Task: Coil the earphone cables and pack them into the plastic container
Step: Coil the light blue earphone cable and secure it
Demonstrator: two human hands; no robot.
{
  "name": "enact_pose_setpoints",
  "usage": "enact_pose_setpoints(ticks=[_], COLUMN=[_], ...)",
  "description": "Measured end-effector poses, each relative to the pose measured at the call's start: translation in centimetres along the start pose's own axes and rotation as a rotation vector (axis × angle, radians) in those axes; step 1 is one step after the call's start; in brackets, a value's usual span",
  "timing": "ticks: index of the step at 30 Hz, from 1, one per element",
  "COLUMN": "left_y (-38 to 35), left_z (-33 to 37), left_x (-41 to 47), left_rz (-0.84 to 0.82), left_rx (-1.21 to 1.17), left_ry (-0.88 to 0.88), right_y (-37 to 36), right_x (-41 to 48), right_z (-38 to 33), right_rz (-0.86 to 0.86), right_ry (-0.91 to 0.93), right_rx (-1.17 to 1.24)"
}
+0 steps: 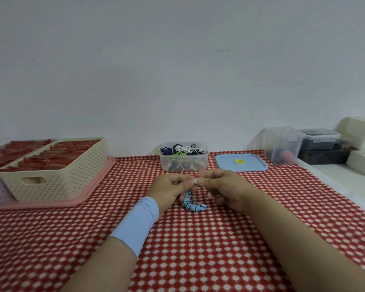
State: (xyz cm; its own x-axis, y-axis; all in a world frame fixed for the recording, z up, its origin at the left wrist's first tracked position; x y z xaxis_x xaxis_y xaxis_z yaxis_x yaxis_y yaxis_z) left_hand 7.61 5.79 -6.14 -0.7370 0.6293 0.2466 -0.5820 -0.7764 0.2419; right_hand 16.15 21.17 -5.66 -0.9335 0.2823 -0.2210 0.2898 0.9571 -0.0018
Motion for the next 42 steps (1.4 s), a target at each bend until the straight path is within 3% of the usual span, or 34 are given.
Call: enact_pose_setpoints(ticks=[12, 21, 31, 42], left_y=[-0.2, -0.1, 0.1, -0.1], left_z=[0.1, 0.4, 0.3, 0.2], left_x=[-0.1, -0.3, -0.4, -0.4], left_rz=[0.084, 0.066, -0.002, -0.09], left_rx=[0.043, 0.045, -0.035, -0.106], left_ry=[0.003, -0.016, 0.002, 0.053], right_y=[0.1, -0.1, 0.1, 0.3], right_x=[-1.1, -0.9, -0.6, 0.0], right_z=[-1.0, -0.9, -0.2, 0.1], right_rz=[0.064, 0.088, -0.116, -0.165], right_ry=[0.19, 0.256, 0.087, 0.005], right_rx=[-0.214, -0.215, -0.057, -0.045])
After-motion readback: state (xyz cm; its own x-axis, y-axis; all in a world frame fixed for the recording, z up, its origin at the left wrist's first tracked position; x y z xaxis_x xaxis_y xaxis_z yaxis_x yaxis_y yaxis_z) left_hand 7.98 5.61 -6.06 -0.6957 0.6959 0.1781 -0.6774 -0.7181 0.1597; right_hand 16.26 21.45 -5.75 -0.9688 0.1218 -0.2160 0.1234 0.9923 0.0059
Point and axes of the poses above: each hand's wrist, its own x-axis towards the middle knuckle, its own y-axis out of the back of the hand, z = x × y, the point moved 3 cm from there along x, towards the middle knuckle, and after that the axes turned 5 degrees about -y, right-handed, at the moved point
